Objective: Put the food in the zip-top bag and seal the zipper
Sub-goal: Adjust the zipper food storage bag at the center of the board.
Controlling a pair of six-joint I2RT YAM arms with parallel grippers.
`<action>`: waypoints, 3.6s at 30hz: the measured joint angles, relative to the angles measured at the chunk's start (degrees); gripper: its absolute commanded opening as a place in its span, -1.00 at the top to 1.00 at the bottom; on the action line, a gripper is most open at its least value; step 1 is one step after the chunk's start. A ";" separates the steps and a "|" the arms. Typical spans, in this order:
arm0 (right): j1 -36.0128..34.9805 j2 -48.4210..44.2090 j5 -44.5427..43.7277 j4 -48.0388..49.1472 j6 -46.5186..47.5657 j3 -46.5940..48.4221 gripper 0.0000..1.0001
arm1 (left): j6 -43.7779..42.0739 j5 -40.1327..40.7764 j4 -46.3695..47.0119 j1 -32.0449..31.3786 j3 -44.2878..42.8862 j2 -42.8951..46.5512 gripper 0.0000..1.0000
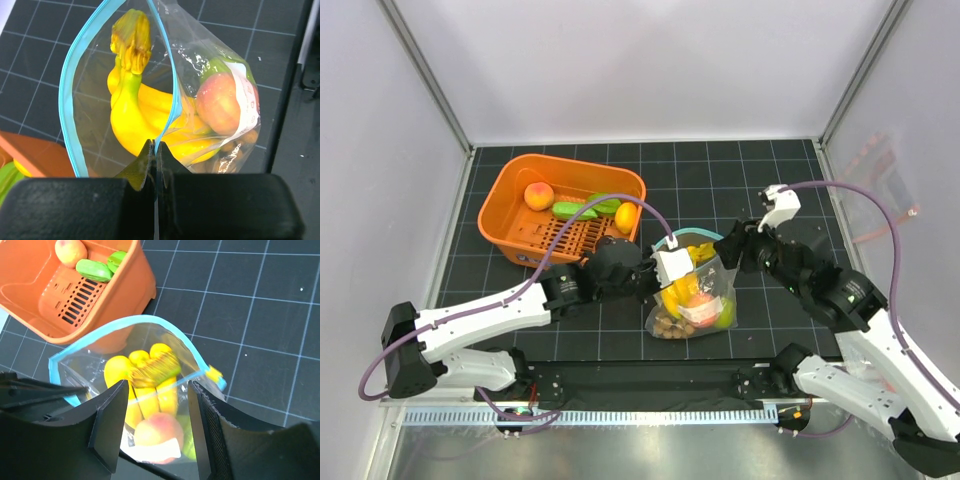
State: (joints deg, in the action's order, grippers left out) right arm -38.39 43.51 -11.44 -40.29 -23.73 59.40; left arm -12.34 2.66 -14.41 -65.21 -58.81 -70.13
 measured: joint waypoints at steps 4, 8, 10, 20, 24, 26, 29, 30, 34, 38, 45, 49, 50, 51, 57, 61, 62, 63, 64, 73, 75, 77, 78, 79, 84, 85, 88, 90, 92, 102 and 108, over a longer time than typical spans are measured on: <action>0.00 4.92 1.03 -0.09 0.59 3.58 -0.17 | -0.48 -2.78 -0.02 0.00 0.00 0.00 1.00; 0.00 11.78 0.68 -0.15 2.10 8.46 -0.20 | -1.20 -4.55 -0.28 0.00 0.00 -0.02 1.00; 0.00 14.64 0.26 -0.07 3.10 9.79 -0.21 | -1.64 -5.60 -0.50 0.00 0.00 -0.22 1.00; 0.00 15.98 0.50 1.42 7.15 6.93 -0.64 | -2.14 -6.16 -5.55 -0.02 -3.32 -4.20 1.00; 0.00 16.00 0.31 1.57 7.50 4.90 -0.61 | -2.91 -5.75 -6.78 -0.11 -3.56 -4.24 0.99; 0.00 16.00 0.33 1.75 7.56 4.33 -0.60 | -3.19 -5.73 -7.15 -0.39 -3.65 -4.24 1.00; 0.00 16.02 0.20 2.16 7.54 3.56 -0.60 | -3.52 -5.73 -7.34 -0.79 -3.65 -4.17 1.00; 0.00 16.13 0.09 2.19 7.54 3.37 -0.60 | -3.63 -5.73 -7.39 -0.85 -3.65 -4.13 0.99; -0.07 16.81 0.74 2.64 7.54 2.97 -0.55 | -4.44 -5.53 -7.80 -1.25 -3.65 -3.30 0.99; -1.03 16.85 1.81 3.21 7.56 1.42 -0.40 | -4.63 -4.07 -7.96 -1.42 -3.65 -2.16 1.00; -2.01 17.20 2.25 3.69 7.54 0.76 0.37 | -4.61 -0.22 -8.11 -1.42 -3.52 -1.09 1.00; -2.05 17.62 1.99 3.91 7.23 0.74 0.98 | -4.61 1.75 -8.07 -1.42 -2.56 0.39 0.99; -2.05 17.42 1.79 3.93 7.19 0.74 0.98 | -4.61 2.03 -8.04 -1.42 -2.40 0.63 1.00; -2.12 17.11 1.66 3.93 6.95 0.63 0.98 | -4.61 2.34 -7.98 -1.42 -2.25 0.94 0.99; -2.27 10.56 1.49 3.89 6.25 -0.46 0.98 | -4.61 4.98 -6.73 -1.42 -1.49 1.81 1.00; -2.32 5.40 2.69 4.04 5.55 -0.52 0.98 | -4.48 8.55 -4.66 -1.42 -0.13 2.62 1.00; -2.34 4.76 3.56 4.09 5.38 -0.52 0.98 | -4.46 9.62 -3.89 -1.42 0.37 2.86 1.00; -2.45 4.44 4.48 4.11 5.27 -0.52 0.98 | -4.42 10.32 -3.32 -1.42 0.79 3.08 0.99; -2.69 4.37 5.35 4.15 5.14 -0.52 0.98 | -4.37 11.13 -2.56 -1.42 1.38 3.32 1.00; -10.75 10.54 10.27 5.62 5.40 -1.44 0.98 | -2.45 14.84 1.09 -0.13 4.33 5.22 1.00; -11.91 11.04 11.47 5.97 5.49 -2.01 0.98 | -1.53 15.34 1.20 0.92 4.33 5.27 0.99; -12.35 10.99 12.39 6.08 5.64 -2.40 0.98 | -1.05 15.47 1.38 1.77 4.33 5.27 1.00; -12.44 10.97 12.81 6.19 5.68 -2.51 0.98 | -0.87 15.67 1.38 2.05 4.33 5.27 1.00; -12.44 10.97 13.18 6.40 5.75 -2.64 0.98 | -0.70 15.85 1.38 2.25 4.33 5.27 0.99; -12.44 10.97 15.69 7.85 6.05 -3.34 0.98 | -0.26 16.31 1.36 2.23 4.33 5.20 1.00; -12.46 10.97 15.98 8.04 6.05 -3.39 0.98 | -0.24 16.31 1.36 2.23 4.33 5.16 1.00; -12.46 10.43 16.09 9.22 5.99 -3.61 0.98 | -0.24 16.28 1.36 2.25 4.33 5.14 1.00; -12.46 8.98 16.00 10.32 5.75 -4.31 0.98 | -0.24 16.22 1.33 2.25 4.33 5.14 0.99; -12.50 6.47 16.13 11.43 5.49 -5.29 0.98 | -0.24 15.65 1.36 2.25 4.33 5.14 1.00; -12.55 5.46 17.42 13.49 5.35 -6.29 0.67 | -0.09 14.05 1.22 2.23 4.28 4.26 1.00; -12.57 9.01 14.21 12.35 5.11 -6.29 0.44 | -0.09 14.34 0.50 2.25 4.28 3.43 0.99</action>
State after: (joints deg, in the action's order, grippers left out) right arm -50.96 52.51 2.76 -27.94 -18.61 53.10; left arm -12.43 16.99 -13.91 -62.96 -54.52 -66.70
